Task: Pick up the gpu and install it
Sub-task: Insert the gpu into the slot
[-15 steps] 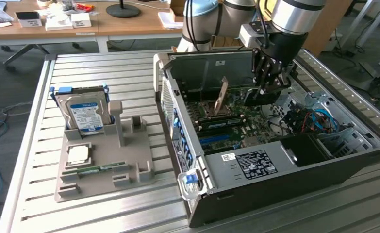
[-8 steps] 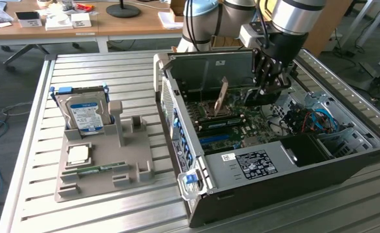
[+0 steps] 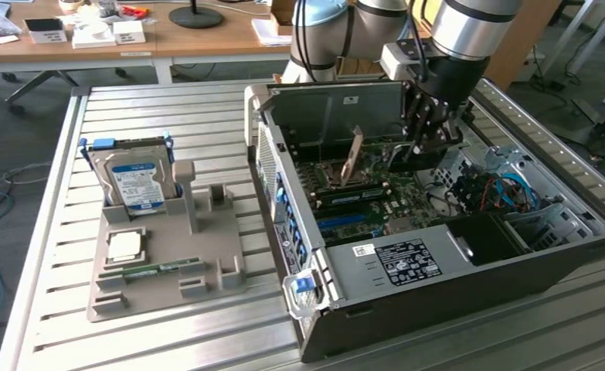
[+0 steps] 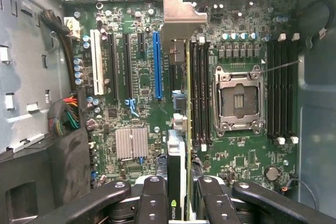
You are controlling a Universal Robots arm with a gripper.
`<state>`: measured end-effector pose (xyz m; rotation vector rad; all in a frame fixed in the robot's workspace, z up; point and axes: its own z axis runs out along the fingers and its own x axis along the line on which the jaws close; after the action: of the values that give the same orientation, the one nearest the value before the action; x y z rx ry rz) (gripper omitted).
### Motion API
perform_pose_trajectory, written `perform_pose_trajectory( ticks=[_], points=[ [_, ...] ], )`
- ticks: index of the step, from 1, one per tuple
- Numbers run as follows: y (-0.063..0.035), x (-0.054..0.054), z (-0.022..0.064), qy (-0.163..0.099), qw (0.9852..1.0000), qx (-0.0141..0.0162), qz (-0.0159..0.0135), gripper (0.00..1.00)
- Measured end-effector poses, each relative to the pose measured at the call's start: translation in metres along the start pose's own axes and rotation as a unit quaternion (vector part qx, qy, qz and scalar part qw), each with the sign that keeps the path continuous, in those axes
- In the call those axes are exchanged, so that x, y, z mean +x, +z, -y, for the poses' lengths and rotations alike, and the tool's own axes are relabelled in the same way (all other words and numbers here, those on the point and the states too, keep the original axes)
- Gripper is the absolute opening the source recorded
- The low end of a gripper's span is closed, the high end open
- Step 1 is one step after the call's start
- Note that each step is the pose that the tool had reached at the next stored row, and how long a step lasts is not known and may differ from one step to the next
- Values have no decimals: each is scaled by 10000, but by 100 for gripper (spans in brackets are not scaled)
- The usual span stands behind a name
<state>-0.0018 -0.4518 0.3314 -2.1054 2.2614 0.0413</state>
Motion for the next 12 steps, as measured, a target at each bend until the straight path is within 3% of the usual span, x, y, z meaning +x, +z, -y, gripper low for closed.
perform_pose_trajectory(
  ticks=[12],
  points=[
    [3,0,-1,0,10000,0,0,27]
  ],
)
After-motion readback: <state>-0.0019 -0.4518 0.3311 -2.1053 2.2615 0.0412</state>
